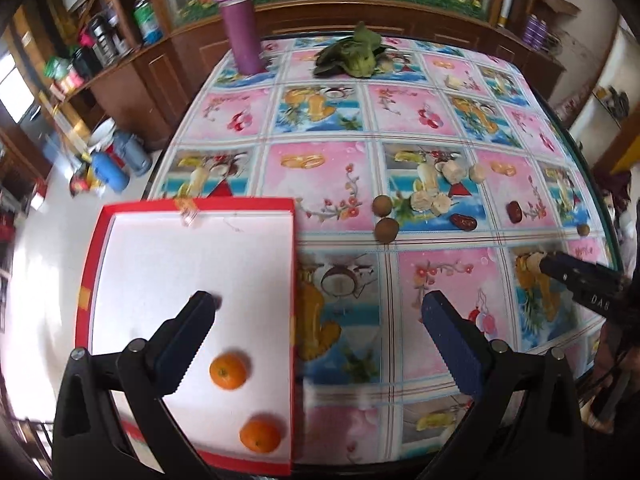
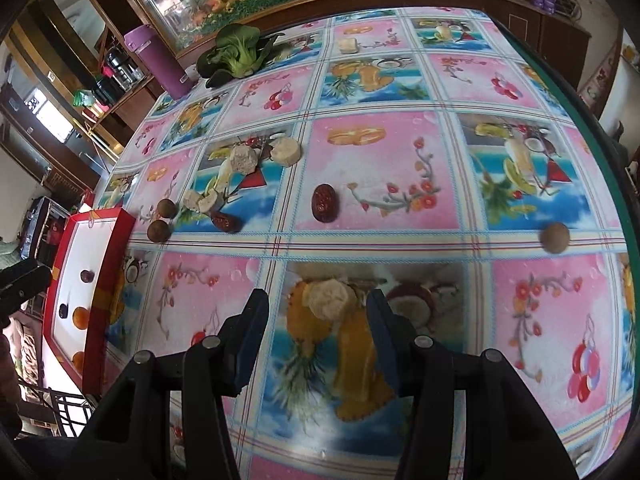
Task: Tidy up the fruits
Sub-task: 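Withdraw both open grippers from the tray back over the tablecloth, then lower the left gripper toward a brown round fruit while the right gripper approaches a white bun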
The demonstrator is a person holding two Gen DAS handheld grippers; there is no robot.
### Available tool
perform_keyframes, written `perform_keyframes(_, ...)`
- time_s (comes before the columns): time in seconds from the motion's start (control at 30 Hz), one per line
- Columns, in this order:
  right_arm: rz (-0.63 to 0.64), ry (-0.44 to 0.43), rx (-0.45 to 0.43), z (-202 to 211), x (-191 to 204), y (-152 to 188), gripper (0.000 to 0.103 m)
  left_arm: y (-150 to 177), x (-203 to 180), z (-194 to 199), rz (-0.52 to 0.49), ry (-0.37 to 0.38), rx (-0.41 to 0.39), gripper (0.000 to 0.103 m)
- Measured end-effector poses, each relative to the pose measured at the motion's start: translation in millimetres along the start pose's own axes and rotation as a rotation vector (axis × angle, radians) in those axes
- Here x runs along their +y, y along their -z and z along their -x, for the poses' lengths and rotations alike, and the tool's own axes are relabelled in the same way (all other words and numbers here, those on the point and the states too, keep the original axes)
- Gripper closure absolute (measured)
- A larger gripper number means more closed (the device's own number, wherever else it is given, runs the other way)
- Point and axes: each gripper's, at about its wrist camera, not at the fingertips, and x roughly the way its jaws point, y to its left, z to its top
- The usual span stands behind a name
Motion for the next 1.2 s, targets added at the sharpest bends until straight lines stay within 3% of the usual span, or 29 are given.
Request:
perform_keyframes(0.2, 0.012, 0.045, 0.033, -13.0, -0.9, -2.7, 0.053, -17.8, -20.5, -32.5, -0.102, 0.049, 0.002, 0.000)
perform_keyframes(0.33, 0.005, 0.053, 0.049, -15.5, -5.2, -2.2, 0.062, -32.9, -31.0, -59.2, -0.133, 0.063, 0.033, 0.007)
perform_keyframes(0.87, -0.035, 0.049, 0.067, -21.1, -7.8, -1.7, 0.061, -42.1, -34.8, -119.7, -0.143, 0.112, 0.167, 0.021)
perform_keyframes(1.13, 0.130, 0.197, 0.091, -30.2, 16.3, -0.1, 0.062, -41.2, -34.8, -130.5, -0.153, 0.144, 0.189, 0.035)
perform_keyframes(1.2, 0.179, 0.235, 0.089, -31.9, 22.3, 2.6, 0.068, -41.8, -35.0, -130.4, -0.158, 0.144, 0.180, 0.036)
